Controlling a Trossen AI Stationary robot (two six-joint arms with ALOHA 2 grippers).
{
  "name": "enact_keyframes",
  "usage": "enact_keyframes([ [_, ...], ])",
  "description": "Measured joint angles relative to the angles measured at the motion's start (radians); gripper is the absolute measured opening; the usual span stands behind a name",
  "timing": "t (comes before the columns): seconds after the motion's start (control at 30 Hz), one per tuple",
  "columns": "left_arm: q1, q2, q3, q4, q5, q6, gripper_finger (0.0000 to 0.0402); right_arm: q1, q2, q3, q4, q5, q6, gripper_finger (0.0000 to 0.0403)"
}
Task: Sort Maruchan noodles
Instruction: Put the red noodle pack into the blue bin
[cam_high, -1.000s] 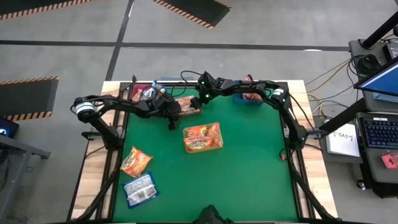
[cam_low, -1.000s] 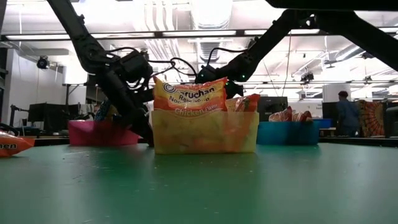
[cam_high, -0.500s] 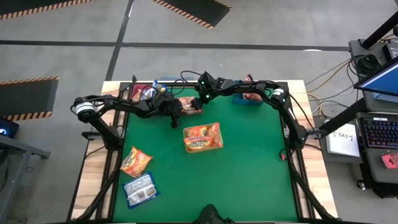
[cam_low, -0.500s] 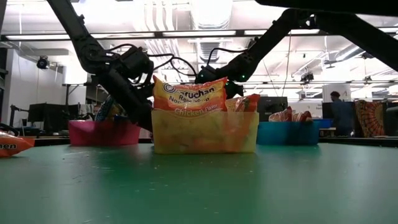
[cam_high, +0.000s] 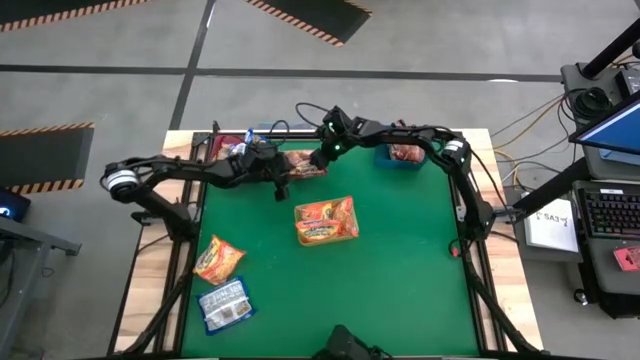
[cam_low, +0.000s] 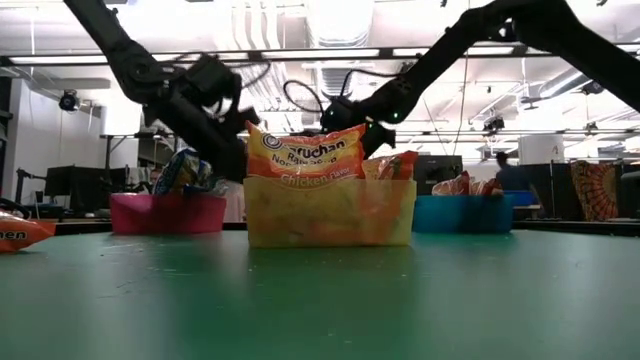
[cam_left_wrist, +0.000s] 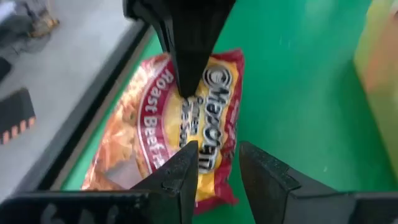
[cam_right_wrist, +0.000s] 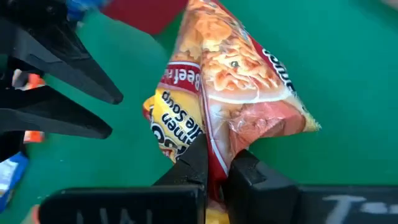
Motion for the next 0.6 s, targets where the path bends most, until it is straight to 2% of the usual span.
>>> enact_keyframes([
  [0.17,0.000,-0.126,0.000,-0.016,0.002,0.030,0.0100,-0.002,-0.060,0.000,-0.053,-0.010,-0.027,0.0013],
  [0.33,-0.001,-0.258,-0.002,-0.026,0.008,0.050,0.0100,-0.002,-0.150,0.000,-0.148,0.041,-0.063,0.0012],
  [0.47,-0.001,-0.350,-0.008,-0.025,0.012,0.051,0.0100,-0.002,-0.242,0.000,-0.296,0.139,-0.101,0.0012],
  [0.6,-0.002,-0.412,-0.009,-0.024,0.012,0.042,0.0100,-0.011,-0.341,0.005,-0.481,0.312,-0.119,0.0012],
])
